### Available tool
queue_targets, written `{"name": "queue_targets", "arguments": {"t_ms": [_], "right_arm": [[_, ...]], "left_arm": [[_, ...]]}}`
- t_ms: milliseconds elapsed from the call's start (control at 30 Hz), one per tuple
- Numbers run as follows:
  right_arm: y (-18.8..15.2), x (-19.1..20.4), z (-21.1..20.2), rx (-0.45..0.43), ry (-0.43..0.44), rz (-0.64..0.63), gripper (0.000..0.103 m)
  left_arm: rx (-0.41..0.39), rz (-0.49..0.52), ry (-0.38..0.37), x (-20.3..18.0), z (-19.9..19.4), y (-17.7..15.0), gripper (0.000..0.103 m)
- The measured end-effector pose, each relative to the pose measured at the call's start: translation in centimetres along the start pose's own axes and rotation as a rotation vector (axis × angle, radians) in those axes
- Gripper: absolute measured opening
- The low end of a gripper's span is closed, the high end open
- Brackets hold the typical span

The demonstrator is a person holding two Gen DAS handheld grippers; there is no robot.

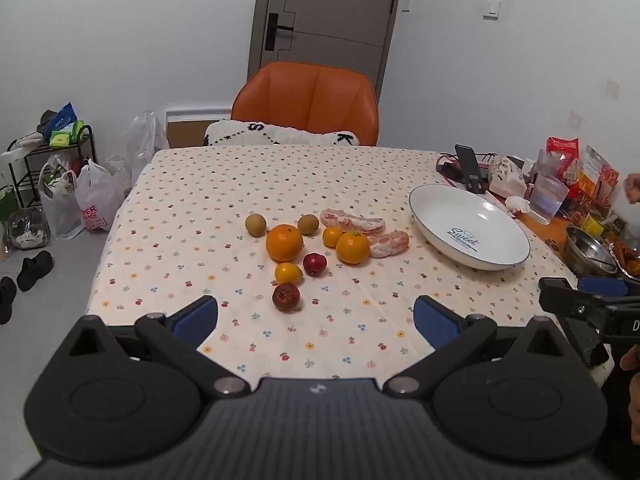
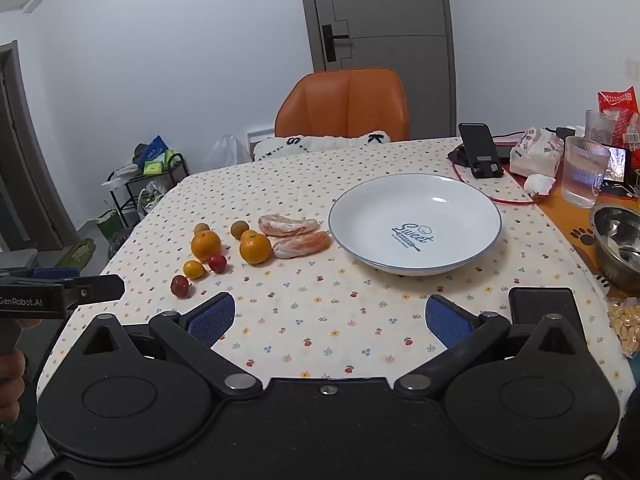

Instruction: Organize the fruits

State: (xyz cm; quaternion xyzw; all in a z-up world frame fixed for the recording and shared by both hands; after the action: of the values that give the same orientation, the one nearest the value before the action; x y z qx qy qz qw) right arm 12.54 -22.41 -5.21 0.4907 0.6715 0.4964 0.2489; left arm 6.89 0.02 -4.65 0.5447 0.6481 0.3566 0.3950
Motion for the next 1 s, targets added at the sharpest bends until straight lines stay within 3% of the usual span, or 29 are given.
{"name": "queue_targets", "arguments": {"t_ms": [533,1000], "right_arm": [[-0.07,0.33,0.24,-0.005,0.02,-0.005,0.103],[-0.29,0.19,0.19,0.003,0.019,-0.011,0.103]], "left_arm": [[-0.014,-0.035,0.012,0.24,0.12,0.33,0.103],[-0.017,0.0,0.01,-0.25,-0.3,0.28,0.103]]}}
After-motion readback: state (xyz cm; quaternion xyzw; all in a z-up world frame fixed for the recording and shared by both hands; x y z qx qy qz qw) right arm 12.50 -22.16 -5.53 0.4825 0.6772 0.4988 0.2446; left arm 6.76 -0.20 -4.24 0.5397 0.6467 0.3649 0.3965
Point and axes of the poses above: each gripper's, at about its wrist camera, not at the fingertips, and z roughly the way its jaws point, x to its left, y to its top, the point moved 8 cm from there along z, roughly the way its jaws point, and after that the axes turned 10 degrees about -x, right-handed, at the moved point
